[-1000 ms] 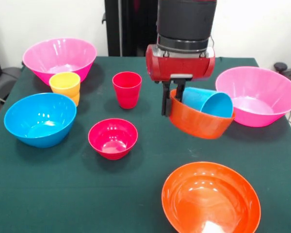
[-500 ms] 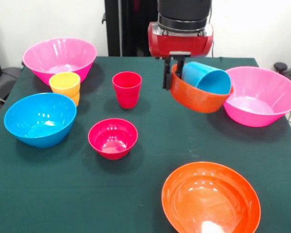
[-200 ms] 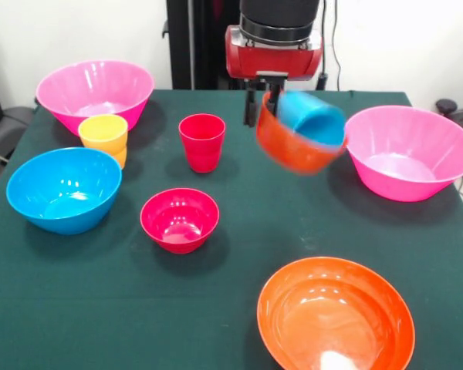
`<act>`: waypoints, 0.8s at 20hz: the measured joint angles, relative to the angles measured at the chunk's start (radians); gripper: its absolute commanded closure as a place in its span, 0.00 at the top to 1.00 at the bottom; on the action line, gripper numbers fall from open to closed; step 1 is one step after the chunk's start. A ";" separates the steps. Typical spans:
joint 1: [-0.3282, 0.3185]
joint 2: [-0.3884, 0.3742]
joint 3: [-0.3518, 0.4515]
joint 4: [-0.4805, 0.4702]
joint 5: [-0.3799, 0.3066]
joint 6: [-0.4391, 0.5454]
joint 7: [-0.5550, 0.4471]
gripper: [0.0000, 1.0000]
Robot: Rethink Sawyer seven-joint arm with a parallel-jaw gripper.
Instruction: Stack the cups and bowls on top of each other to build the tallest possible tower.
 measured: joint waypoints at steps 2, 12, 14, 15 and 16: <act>0.000 -0.002 -0.001 0.007 0.000 0.000 0.000 1.00; 0.000 -0.013 -0.001 0.016 0.000 0.000 0.000 1.00; 0.000 -0.015 -0.001 0.013 0.000 0.000 0.000 1.00; 0.000 -0.016 -0.001 0.009 0.000 0.000 0.000 1.00; 0.000 -0.015 -0.001 0.004 0.000 0.000 0.000 1.00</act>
